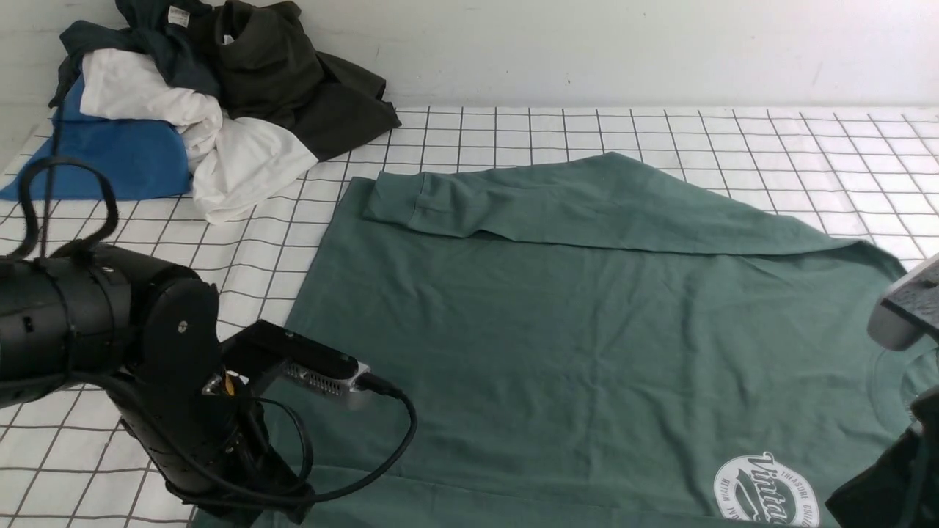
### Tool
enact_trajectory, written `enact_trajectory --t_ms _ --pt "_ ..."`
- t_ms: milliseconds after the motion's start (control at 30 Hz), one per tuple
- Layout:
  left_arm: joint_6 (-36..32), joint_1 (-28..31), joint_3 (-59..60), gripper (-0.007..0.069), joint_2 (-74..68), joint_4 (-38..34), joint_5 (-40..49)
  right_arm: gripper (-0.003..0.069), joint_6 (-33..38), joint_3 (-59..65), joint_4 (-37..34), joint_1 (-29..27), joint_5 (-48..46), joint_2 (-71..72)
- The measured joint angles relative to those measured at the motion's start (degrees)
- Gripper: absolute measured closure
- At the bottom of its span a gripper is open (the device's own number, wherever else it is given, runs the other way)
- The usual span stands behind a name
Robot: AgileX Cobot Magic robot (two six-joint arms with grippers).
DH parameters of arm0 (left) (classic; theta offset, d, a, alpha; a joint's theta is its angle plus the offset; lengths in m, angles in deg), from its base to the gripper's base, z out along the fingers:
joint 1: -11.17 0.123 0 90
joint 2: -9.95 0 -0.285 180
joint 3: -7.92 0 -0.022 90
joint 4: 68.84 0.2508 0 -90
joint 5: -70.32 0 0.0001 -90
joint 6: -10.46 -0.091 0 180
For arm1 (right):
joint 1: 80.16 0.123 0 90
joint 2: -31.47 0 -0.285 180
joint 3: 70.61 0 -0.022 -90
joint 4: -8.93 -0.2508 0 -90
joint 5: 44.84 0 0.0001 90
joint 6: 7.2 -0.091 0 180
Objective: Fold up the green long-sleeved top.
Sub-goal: Use the left arm to clamp the cuff closest to it, then use the left arm to drag and place the cuff at the centered position on the left edge of the fabric
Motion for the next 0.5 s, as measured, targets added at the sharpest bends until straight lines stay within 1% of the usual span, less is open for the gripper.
enact_trajectory --t_ms 100,233,333,367,433,500 --pt "-0.1 0.0 -3.4 0.0599 3.6 0.0 2.7 0.0673 0.2 0.0 0.0 0.0 1.1 0.0" --pt "-0.6 0.0 -9.6 0.0599 4.8 0.0 5.2 0.0673 0.2 0.0 0.0 0.0 2.3 0.0" --pt "-2.4 0.0 -18.1 0.0599 3.7 0.1 7.4 0.0673 0.2 0.0 0.6 0.0 3.6 0.0" --pt "-2.6 0.0 -18.6 0.0599 3.3 0.1 7.7 0.0673 0.2 0.0 0.7 0.0 3.6 0.0" --pt "-3.3 0.5 -26.9 0.0599 0.1 0.2 9.8 0.0673 -0.4 0.0 1.5 0.0 4.1 0.0" --pt "-3.5 1.2 -32.2 0.0599 -3.1 0.2 11.9 0.0673 -1.1 0.0 2.5 0.0 4.1 0.0"
